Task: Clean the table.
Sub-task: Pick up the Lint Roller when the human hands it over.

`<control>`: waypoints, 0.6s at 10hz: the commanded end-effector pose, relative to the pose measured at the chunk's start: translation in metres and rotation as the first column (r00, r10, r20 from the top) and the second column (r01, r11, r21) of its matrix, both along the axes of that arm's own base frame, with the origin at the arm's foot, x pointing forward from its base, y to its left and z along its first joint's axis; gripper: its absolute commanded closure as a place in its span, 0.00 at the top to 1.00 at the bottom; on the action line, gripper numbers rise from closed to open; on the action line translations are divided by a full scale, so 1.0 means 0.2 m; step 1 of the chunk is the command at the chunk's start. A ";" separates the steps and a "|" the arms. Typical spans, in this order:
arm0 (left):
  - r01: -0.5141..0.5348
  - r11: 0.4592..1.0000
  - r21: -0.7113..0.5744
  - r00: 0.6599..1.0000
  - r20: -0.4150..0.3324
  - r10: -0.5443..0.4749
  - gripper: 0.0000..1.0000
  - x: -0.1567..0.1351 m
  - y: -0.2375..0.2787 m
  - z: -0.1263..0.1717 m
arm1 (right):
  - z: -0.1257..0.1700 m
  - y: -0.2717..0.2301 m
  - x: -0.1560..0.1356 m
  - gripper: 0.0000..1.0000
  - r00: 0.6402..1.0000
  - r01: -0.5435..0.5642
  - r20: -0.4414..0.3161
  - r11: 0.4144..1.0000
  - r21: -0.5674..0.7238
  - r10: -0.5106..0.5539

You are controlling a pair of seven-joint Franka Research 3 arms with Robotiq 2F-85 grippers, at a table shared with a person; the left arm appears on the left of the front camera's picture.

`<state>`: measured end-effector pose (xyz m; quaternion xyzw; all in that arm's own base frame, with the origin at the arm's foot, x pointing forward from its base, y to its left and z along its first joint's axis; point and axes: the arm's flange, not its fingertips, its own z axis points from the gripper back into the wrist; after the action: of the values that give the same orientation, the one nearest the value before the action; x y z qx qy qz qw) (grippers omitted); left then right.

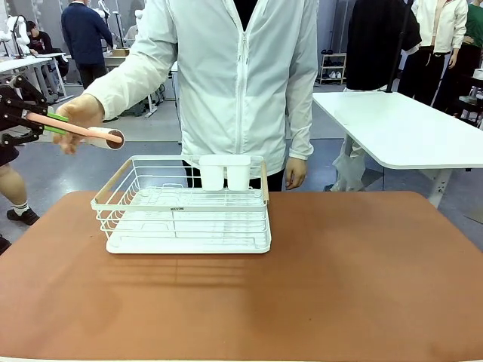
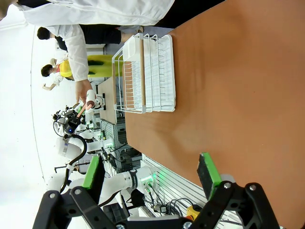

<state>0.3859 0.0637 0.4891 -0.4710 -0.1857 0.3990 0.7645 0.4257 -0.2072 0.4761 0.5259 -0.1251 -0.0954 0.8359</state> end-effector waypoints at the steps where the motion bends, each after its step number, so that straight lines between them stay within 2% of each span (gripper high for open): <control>1: -0.001 1.000 0.000 1.000 0.002 0.001 0.00 0.00 0.00 0.00 | 0.01 0.00 0.00 1.00 1.000 -0.002 0.004 1.000 0.003 0.002; 6: -0.001 1.000 0.000 1.000 0.002 0.001 0.00 0.00 0.00 0.00 | 0.01 0.00 0.00 1.00 1.000 -0.002 0.004 1.000 0.003 0.002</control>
<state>0.3859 0.0638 0.4891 -0.4710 -0.1857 0.3990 0.7645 0.4257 -0.2072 0.4761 0.5259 -0.1251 -0.0954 0.8359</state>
